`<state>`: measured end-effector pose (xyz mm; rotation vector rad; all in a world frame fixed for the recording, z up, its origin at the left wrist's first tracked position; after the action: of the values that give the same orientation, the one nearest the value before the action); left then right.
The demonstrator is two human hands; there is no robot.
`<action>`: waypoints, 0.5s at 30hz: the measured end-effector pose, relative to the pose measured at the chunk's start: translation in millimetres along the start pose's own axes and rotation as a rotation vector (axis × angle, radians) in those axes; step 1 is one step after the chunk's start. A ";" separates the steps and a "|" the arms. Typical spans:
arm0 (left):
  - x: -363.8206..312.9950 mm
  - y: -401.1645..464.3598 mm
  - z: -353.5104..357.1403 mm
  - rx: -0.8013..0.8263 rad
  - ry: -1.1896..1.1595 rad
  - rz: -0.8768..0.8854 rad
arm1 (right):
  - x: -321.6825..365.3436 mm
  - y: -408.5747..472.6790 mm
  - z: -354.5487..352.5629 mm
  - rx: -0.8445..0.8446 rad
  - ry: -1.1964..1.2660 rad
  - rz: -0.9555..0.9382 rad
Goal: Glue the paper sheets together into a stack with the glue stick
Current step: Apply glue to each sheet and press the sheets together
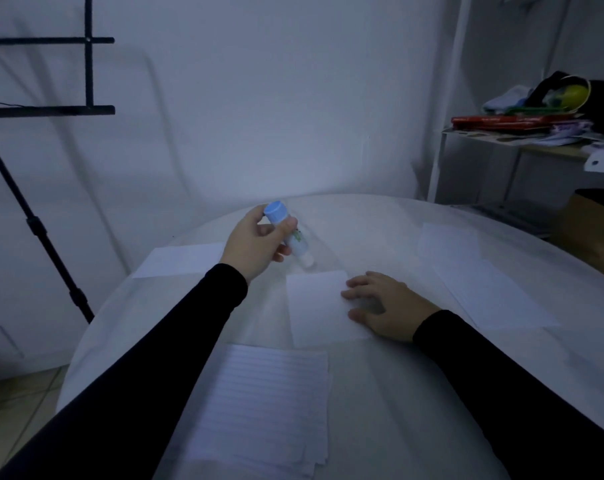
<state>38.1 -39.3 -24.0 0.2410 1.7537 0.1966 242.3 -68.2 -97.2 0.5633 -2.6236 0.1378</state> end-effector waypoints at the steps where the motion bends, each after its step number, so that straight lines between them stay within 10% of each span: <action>1: -1.1 -0.7 3.3 -0.004 0.043 0.021 | -2.2 0.4 -0.6 -0.007 0.014 -0.012; 15: 9.4 24.7 62.1 0.051 0.385 0.071 | -2.7 4.5 -0.1 0.007 -0.021 -0.023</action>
<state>98.6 -13.1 -38.5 0.3187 2.1359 0.2630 242.7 -63.1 -98.3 0.6005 -2.6367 0.1341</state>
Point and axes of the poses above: each hand's wrist, its own y-axis towards the middle knuckle, its own z-axis out of the palm, x = y × z, the point moved 7 cm from there along y, towards the middle knuckle, and after that the axes turned 7 degrees about x, right-handed, at the moved point
